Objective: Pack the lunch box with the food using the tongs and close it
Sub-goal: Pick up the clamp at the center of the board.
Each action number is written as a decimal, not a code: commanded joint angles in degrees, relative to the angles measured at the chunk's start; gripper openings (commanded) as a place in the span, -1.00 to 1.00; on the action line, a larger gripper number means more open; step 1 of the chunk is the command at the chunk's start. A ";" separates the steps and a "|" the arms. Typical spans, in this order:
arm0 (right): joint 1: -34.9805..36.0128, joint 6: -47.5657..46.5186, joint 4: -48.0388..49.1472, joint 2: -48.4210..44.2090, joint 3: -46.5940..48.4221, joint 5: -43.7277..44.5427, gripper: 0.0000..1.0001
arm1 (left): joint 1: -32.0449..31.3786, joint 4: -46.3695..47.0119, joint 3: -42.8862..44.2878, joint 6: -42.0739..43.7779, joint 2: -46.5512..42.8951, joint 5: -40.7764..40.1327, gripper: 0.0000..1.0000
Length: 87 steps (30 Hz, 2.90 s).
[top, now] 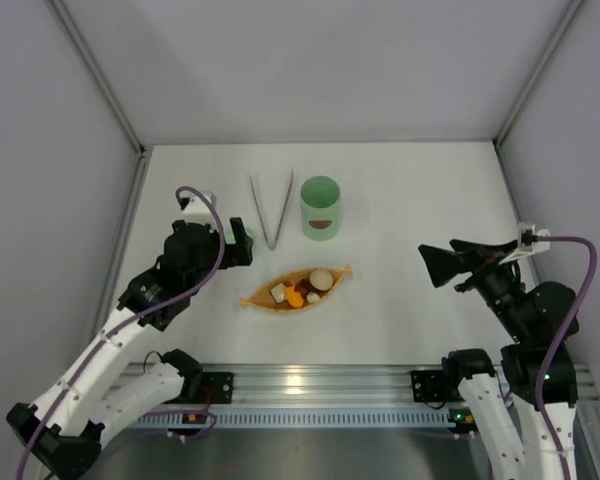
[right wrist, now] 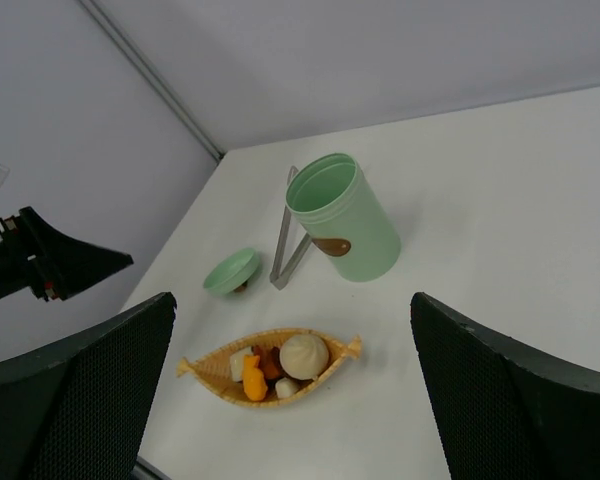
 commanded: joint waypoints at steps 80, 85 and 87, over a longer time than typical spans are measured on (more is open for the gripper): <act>-0.91 -2.69 -7.86 2.12 4.80 -3.19 0.99 | 9.62 2.57 39.39 -6.20 73.39 5.81 0.15; -0.91 -2.78 -7.86 2.21 5.06 -3.28 0.99 | 9.53 3.19 39.30 -5.76 67.76 5.54 0.14; -0.91 -2.77 -7.95 2.21 5.07 -3.37 0.99 | 9.44 3.11 39.48 -5.67 65.57 5.37 0.11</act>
